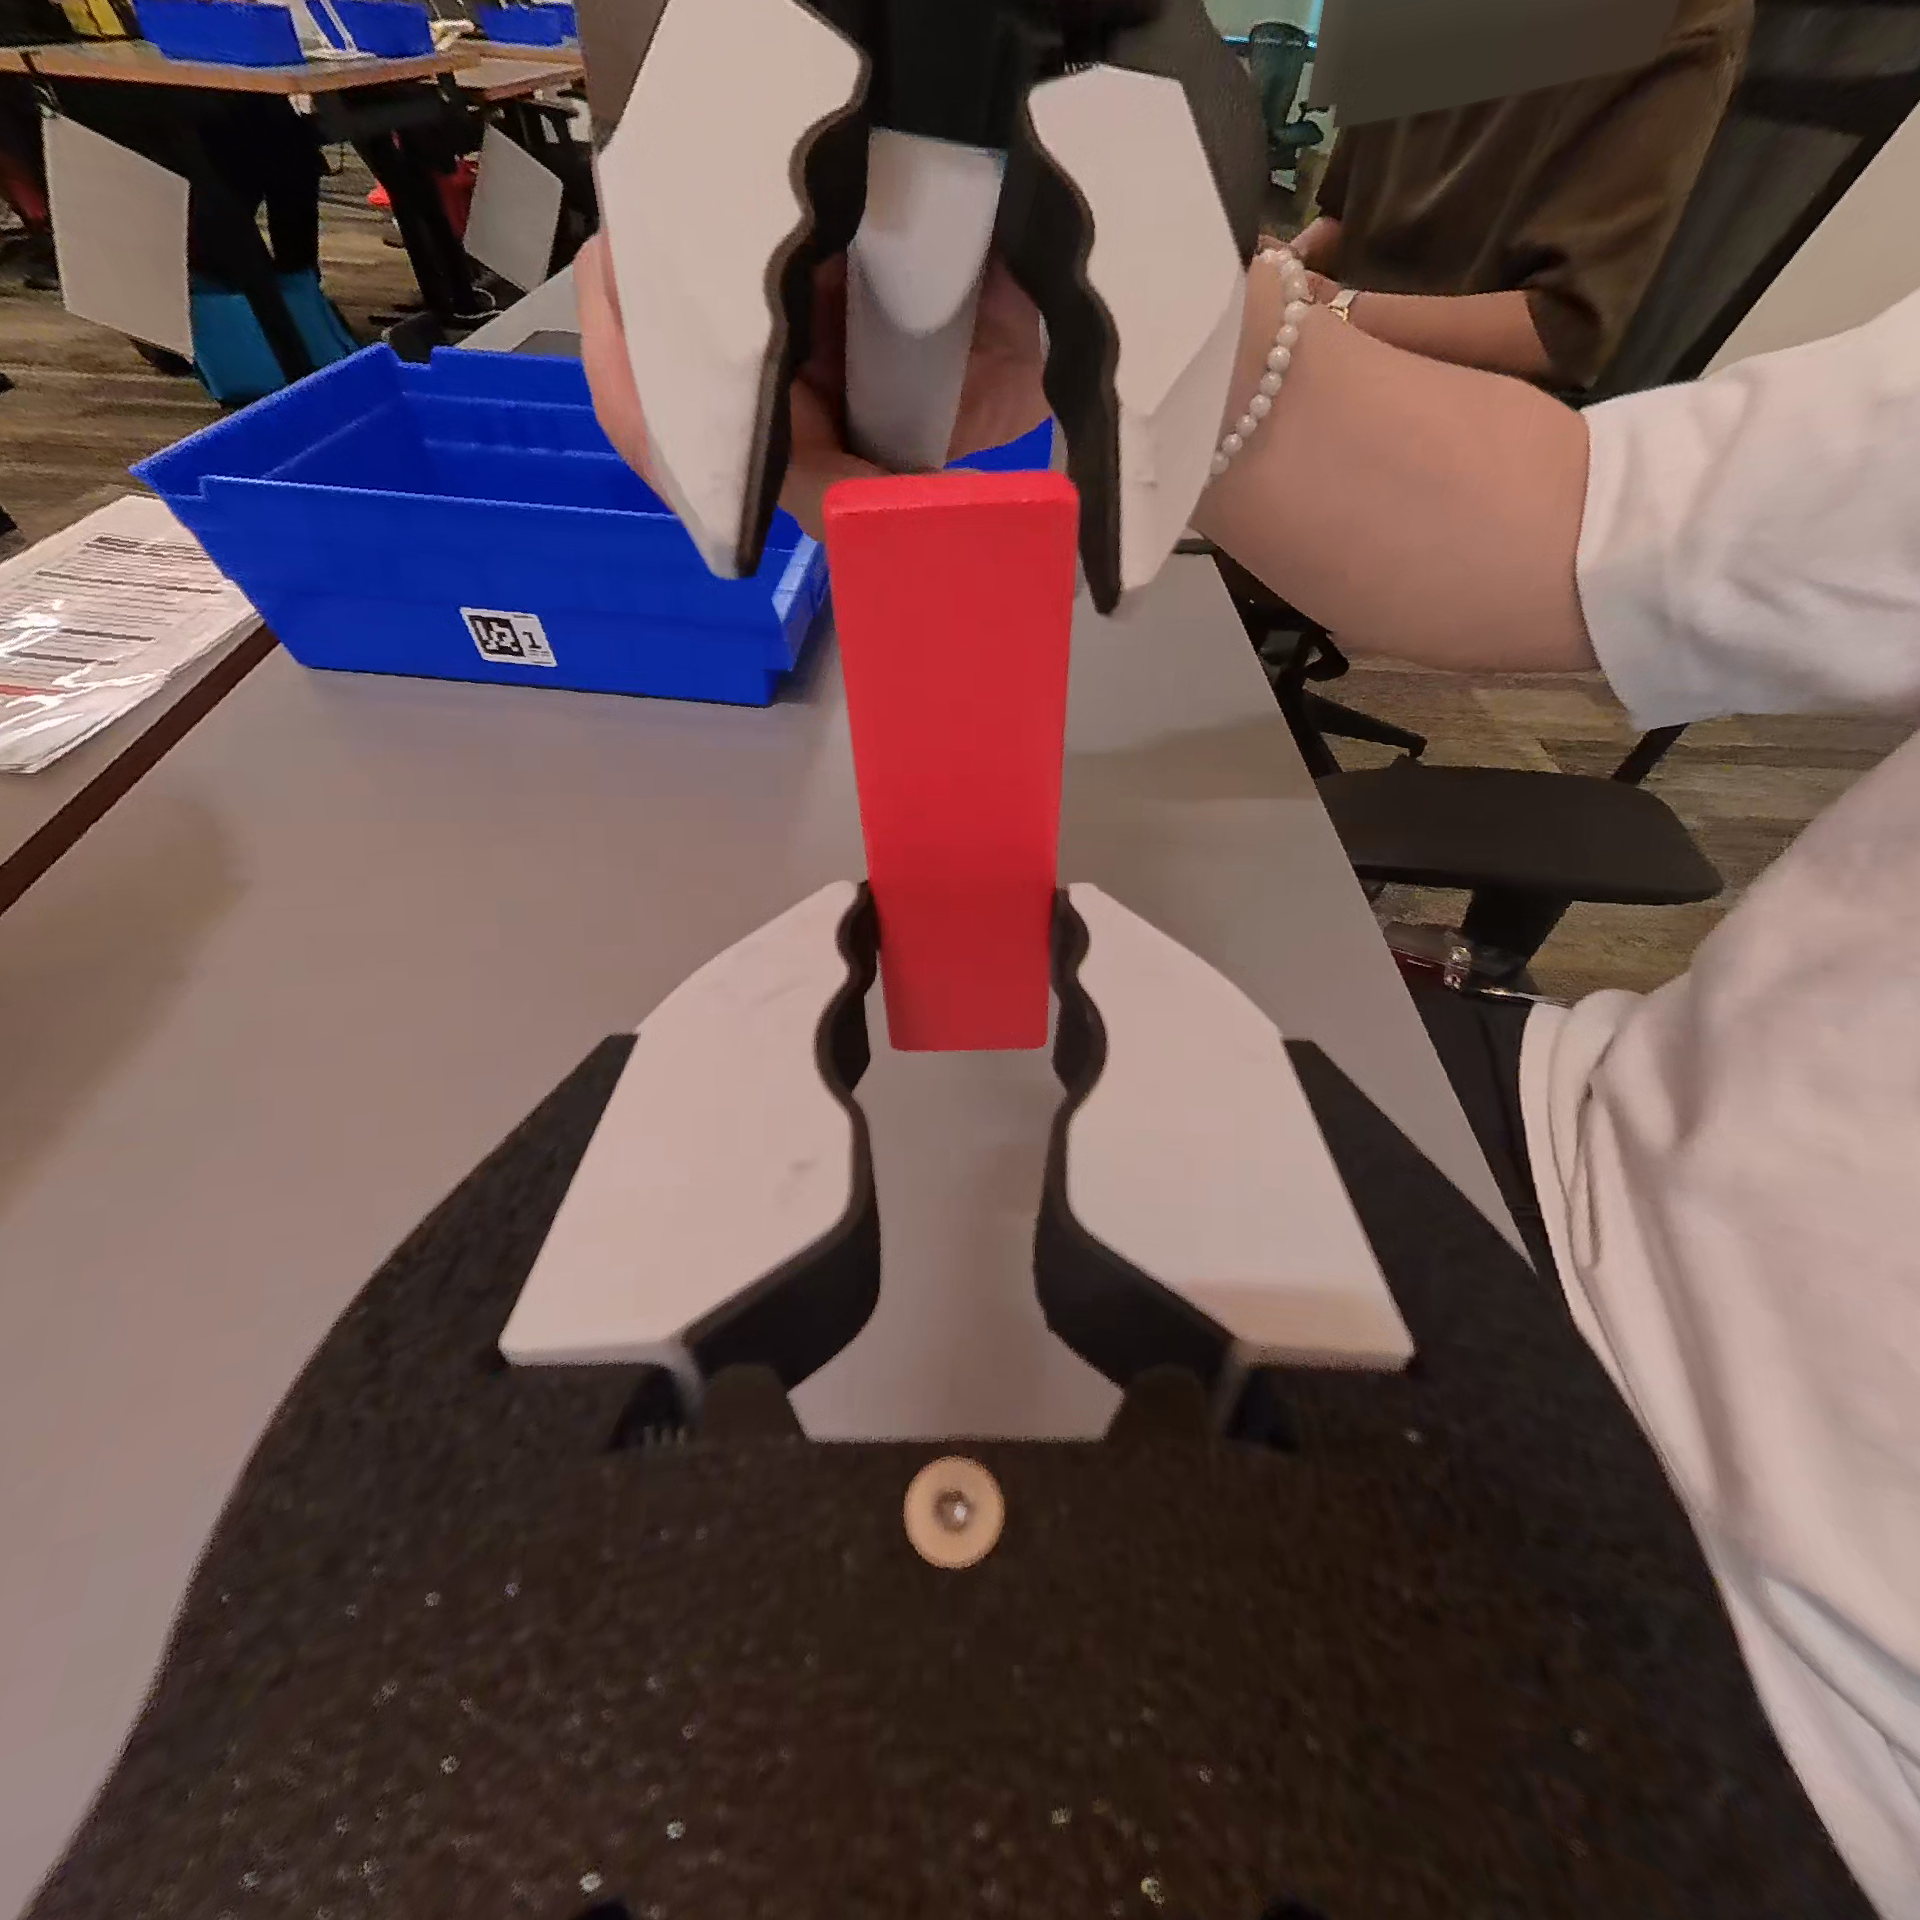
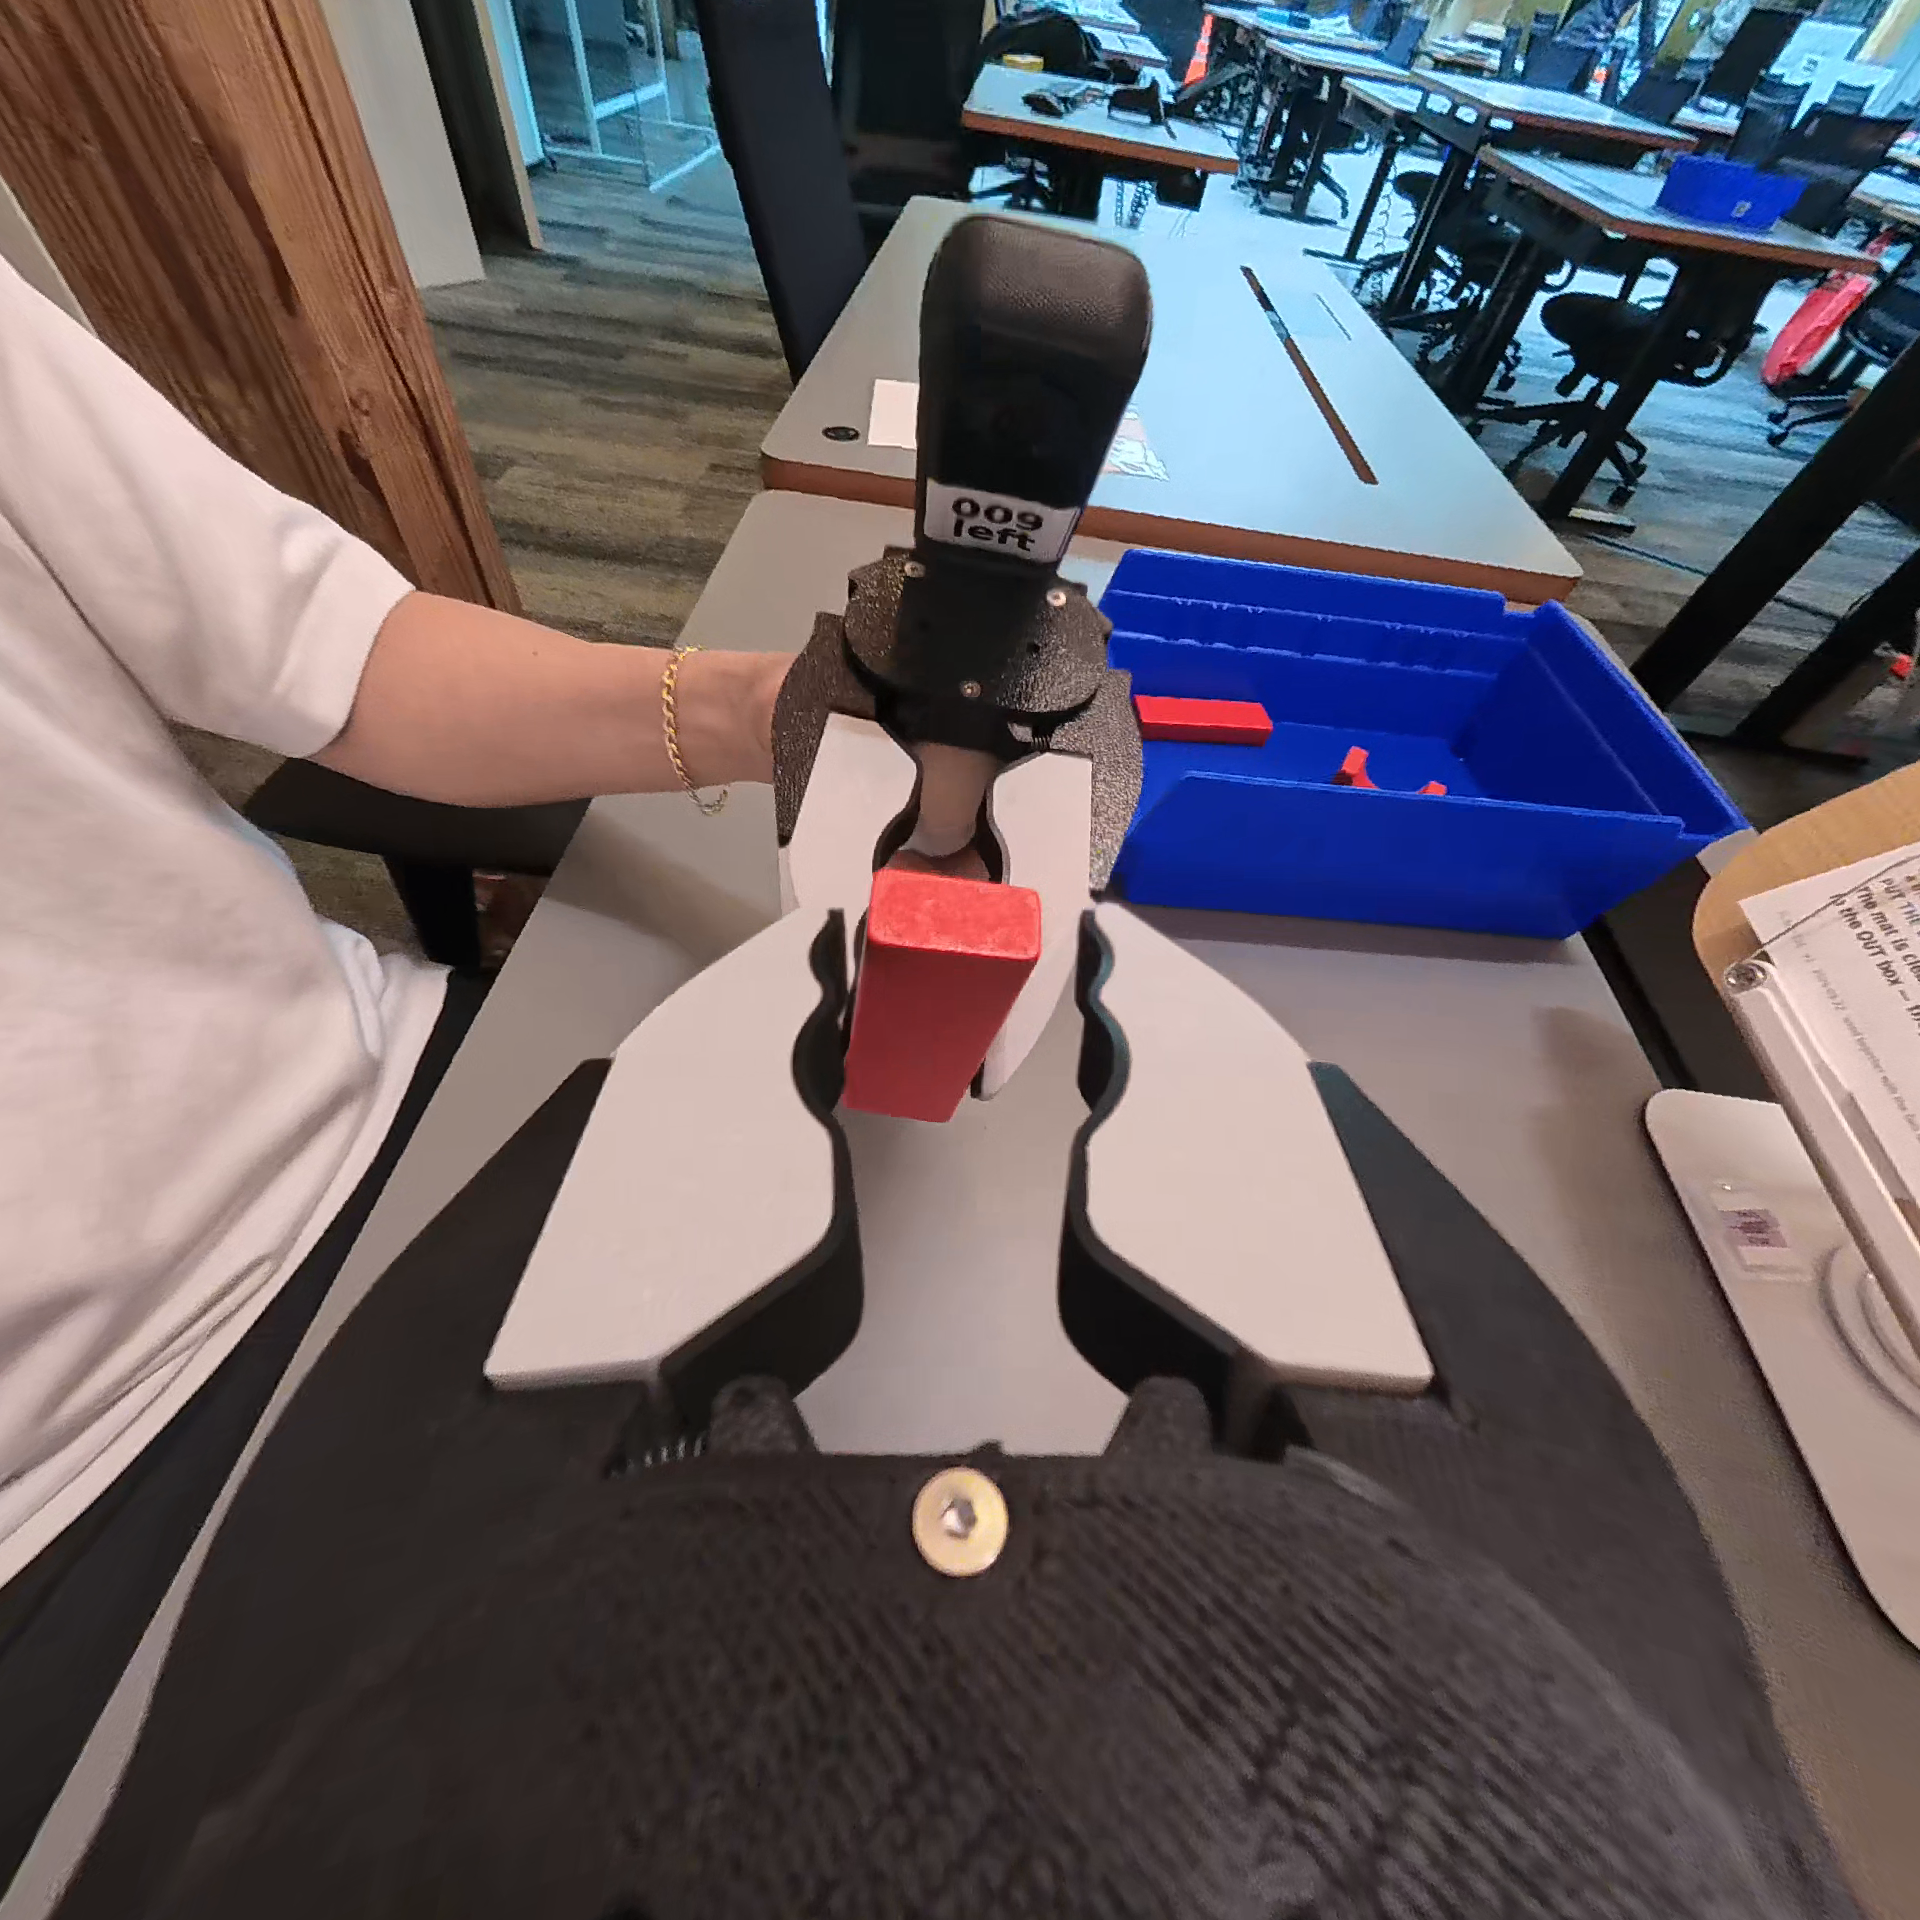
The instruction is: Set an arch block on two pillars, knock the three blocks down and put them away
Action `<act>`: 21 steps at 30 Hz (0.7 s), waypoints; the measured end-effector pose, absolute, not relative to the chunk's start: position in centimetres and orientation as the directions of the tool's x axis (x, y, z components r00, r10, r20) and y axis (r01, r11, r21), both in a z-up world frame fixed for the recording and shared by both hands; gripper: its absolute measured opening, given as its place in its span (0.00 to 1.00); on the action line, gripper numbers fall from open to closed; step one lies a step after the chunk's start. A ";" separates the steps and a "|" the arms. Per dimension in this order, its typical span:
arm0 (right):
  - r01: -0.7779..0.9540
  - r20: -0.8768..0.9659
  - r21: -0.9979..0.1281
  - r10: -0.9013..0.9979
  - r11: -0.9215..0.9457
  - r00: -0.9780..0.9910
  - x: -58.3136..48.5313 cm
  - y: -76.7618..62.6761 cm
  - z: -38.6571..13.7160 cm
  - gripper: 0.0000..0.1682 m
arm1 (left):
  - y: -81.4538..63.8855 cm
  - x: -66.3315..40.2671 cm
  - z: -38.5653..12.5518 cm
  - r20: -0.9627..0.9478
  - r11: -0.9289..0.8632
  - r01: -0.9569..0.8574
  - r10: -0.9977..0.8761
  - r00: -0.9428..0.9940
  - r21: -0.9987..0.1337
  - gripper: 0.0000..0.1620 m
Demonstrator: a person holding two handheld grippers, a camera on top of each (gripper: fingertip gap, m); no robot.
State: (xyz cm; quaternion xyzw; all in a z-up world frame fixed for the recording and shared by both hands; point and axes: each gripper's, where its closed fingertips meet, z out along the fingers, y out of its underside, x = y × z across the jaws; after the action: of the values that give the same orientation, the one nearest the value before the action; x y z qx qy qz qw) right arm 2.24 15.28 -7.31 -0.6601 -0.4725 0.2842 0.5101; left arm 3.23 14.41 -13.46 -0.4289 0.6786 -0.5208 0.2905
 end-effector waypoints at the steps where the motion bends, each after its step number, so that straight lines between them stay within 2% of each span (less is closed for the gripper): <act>1: 0.336 0.105 -0.941 0.914 -0.036 0.391 2.4 15.2 -7.4 0.23 | 14.3 3.3 -13.6 0.051 0.093 -0.281 -0.883 -0.466 -0.955 0.20; 3: 0.357 0.101 -0.933 0.919 -0.046 0.381 2.6 15.0 -7.8 0.20 | 14.2 3.5 -13.9 0.052 0.100 -0.296 -0.883 -0.466 -0.950 0.20; 9: 0.428 0.089 -0.900 0.921 -0.089 0.379 3.4 15.2 -9.1 0.19 | 14.4 3.9 -15.1 0.073 0.088 -0.337 -0.897 -0.436 -0.938 0.19; 11: 0.498 0.155 -0.865 0.910 -0.063 0.383 4.6 15.9 -9.9 0.19 | 15.4 4.4 -15.6 0.093 0.046 -0.356 -0.927 -0.363 -0.933 0.33; 12: 0.537 0.172 -0.841 0.907 -0.068 0.384 5.6 16.2 -10.5 0.19 | 15.8 4.4 -15.8 0.093 0.036 -0.360 -0.938 -0.333 -0.932 0.36; 18: 0.688 0.243 -0.716 0.882 -0.118 0.403 13.6 18.9 -14.5 0.19 | 16.3 3.5 -17.0 0.067 0.041 -0.375 -0.961 -0.269 -0.926 0.37; 21: 0.648 0.198 -0.743 0.869 -0.169 0.453 16.6 20.1 -15.7 0.19 | 15.9 3.1 -17.8 0.083 0.031 -0.394 -0.960 -0.268 -0.918 0.37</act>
State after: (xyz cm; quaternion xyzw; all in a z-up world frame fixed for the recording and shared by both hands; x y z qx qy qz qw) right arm 16.58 20.11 -15.75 -0.7520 -0.5044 0.1377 0.4014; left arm 3.15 15.89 -17.80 -0.5214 0.6493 -0.4611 0.3066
